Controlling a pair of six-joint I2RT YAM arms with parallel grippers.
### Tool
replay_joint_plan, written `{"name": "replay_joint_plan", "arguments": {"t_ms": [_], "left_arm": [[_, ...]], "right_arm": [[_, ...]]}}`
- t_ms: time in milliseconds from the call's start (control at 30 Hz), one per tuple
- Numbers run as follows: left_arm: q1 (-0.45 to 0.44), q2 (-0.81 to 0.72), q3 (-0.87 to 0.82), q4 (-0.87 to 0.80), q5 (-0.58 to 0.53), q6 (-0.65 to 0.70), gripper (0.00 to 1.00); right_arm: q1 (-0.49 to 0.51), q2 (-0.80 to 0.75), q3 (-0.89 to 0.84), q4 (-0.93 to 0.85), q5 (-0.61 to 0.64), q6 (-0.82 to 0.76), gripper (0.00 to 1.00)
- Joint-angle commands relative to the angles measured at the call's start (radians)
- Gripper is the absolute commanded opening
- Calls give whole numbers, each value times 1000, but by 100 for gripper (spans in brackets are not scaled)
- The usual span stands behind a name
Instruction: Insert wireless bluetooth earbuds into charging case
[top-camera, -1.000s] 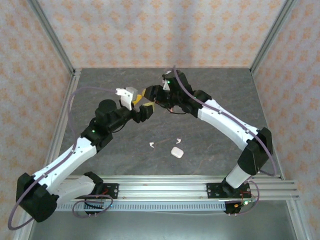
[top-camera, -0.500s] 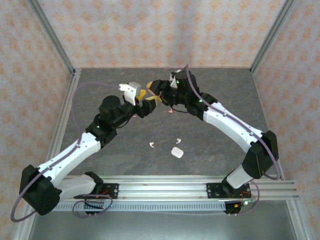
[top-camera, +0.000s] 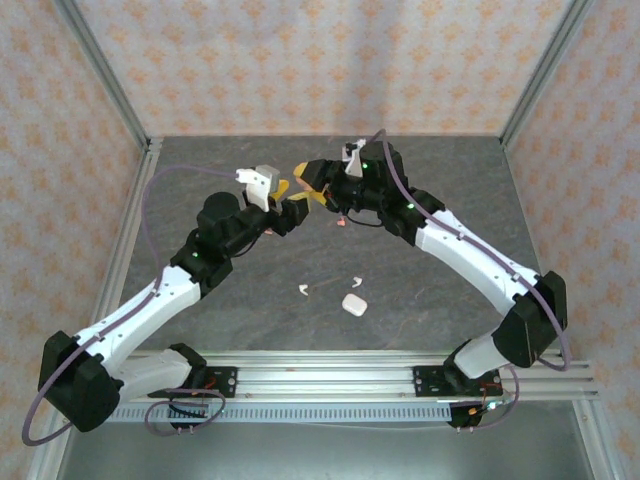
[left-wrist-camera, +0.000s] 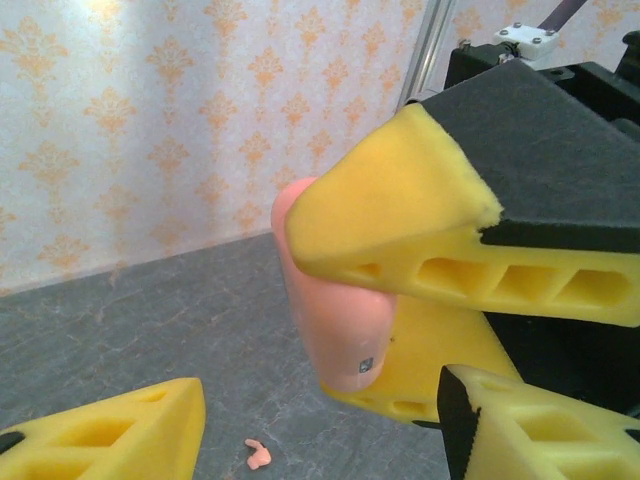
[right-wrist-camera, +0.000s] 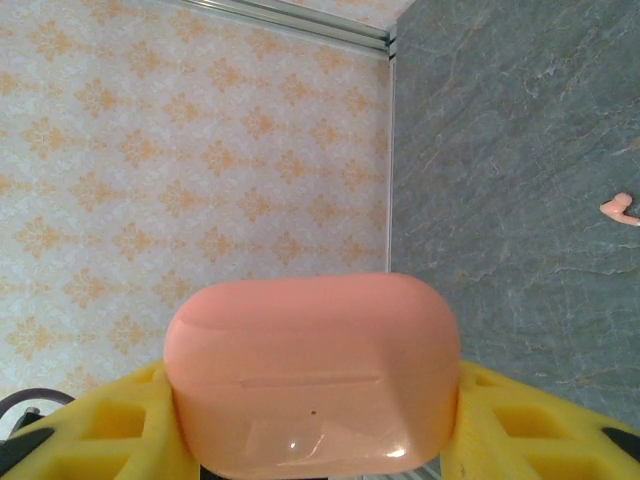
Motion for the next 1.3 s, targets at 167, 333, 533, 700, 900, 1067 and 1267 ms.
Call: {"name": "replay_joint_plan", "arguments": {"t_ms": [167, 333, 533, 700, 900, 1067, 1267], "left_arm": [[10, 73, 29, 108, 18, -58, 62], [19, 119, 55, 142, 31, -89, 58], [34, 129, 56, 173, 33, -119, 42], [42, 129, 55, 176, 46, -140, 25], [58, 125, 54, 183, 93, -178, 5], [94, 111, 55, 186, 171, -253, 0], [133, 80, 91, 114, 265, -337, 0]], "right_arm": [[-4, -21, -42, 88, -44, 48, 48], [-4, -24, -53, 106, -53, 64, 48], [-4, -30, -59, 90, -49, 51, 49], [-4, -38, -64, 69, -29, 28, 49], [-8, -58, -69, 69, -11, -25, 60], [-41, -129, -114, 144, -8, -91, 73], [-81, -246, -190, 149, 66, -284, 74]]}}
